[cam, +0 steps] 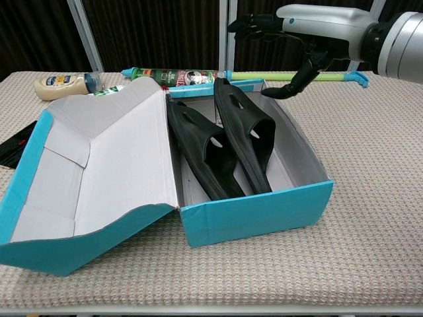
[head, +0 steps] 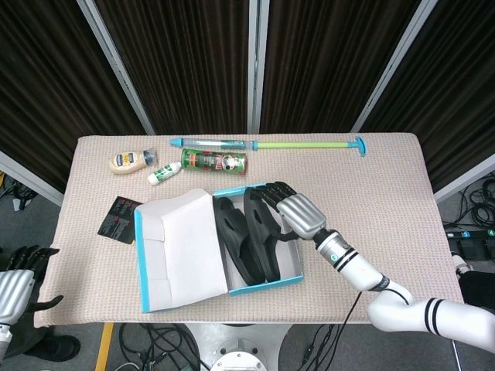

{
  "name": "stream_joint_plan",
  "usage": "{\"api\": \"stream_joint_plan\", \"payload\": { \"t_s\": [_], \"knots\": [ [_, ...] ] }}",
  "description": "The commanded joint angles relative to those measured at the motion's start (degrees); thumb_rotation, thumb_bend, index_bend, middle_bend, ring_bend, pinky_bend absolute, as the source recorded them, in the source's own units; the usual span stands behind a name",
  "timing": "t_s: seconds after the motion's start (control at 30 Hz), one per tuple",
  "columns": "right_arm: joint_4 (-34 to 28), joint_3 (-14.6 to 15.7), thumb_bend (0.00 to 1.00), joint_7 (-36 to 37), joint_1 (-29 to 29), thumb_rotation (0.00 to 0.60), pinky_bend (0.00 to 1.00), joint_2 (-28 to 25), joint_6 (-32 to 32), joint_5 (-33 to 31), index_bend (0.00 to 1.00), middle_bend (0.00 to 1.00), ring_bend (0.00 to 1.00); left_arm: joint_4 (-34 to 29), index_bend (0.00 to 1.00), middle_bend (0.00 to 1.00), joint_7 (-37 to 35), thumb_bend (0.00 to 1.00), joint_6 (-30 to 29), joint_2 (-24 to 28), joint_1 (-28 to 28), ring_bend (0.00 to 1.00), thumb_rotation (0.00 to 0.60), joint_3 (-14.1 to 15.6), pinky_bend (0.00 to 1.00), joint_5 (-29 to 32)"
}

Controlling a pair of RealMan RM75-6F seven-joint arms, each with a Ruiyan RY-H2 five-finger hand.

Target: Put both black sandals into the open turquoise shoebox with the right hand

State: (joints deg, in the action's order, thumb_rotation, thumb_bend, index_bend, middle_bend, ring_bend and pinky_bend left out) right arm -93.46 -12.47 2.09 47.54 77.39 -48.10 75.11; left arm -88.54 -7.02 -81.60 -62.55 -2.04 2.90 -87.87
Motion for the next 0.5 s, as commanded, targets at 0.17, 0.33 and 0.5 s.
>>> {"api": "stream_joint_plan", "payload": {
  "t_s": [0.17, 0.33, 0.5],
  "knots": [
    [5.3, -0.7, 0.47, 2.3, 3.0, 0.6, 0.12, 6.3, 2.5, -1.1, 0.0, 0.15, 0.04, 0.0, 0.19, 0.17, -0.1, 0.03, 0.2, 0.0, 0.2, 0.09, 0.6, 0.1, 0.07, 0.4],
    [7.8, 0.1, 0.53, 4.0, 3.9, 0.6, 0.22, 9.2, 3.7, -0.6, 0.0, 0.17, 0.06, 0.3, 0.19, 0.17, -0.6, 0.03, 0.2, -0.2, 0.3, 0.09, 0.6, 0.2, 0.07, 0.6],
    [8.3, 0.8, 0.55, 5.7, 3.4, 0.6, 0.26, 10.0, 2.9, 0.4, 0.01, 0.19, 0.08, 0.8, 0.18, 0.17, -0.9, 0.03, 0.4, -0.4, 0.5, 0.09, 0.6, 0.3, 0.07, 0.9]
  ]
}}
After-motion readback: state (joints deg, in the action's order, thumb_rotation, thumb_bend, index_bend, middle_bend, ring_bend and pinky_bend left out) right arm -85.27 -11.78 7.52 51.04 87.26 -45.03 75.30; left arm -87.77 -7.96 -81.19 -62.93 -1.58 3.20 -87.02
